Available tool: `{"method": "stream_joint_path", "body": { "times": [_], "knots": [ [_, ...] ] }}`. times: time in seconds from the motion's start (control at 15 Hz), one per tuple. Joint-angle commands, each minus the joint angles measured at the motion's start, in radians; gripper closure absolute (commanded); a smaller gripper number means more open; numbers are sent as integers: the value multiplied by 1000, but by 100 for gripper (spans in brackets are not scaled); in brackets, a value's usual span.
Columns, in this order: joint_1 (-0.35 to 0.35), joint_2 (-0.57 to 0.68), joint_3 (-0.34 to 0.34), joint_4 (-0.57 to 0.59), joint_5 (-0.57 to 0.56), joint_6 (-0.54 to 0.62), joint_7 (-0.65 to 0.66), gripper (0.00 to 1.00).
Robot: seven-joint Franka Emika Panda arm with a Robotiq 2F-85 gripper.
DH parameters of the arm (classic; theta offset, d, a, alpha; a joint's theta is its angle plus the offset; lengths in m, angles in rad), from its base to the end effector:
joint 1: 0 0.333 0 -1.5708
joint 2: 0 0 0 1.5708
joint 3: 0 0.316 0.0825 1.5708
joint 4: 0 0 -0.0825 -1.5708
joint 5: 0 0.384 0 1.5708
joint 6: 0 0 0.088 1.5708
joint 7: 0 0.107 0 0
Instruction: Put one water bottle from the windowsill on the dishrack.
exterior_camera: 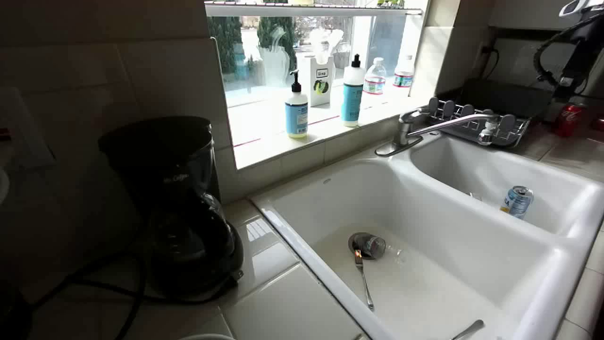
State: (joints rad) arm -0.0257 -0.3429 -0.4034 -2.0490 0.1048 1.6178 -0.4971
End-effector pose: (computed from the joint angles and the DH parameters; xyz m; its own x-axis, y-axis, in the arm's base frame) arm 0.4029 -0.1956 0.5625 0.9964 0.0842 0.0116 0.0843 -0.9620 -0.2595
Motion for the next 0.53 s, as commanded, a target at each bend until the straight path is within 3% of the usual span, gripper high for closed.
{"method": "stream_joint_path", "body": {
  "times": [0.0,0.47],
  "knots": [
    [-43,7,35,3,13,-4,-12,0],
    [-67,31,52,91,63,193,1,0]
  ]
}}
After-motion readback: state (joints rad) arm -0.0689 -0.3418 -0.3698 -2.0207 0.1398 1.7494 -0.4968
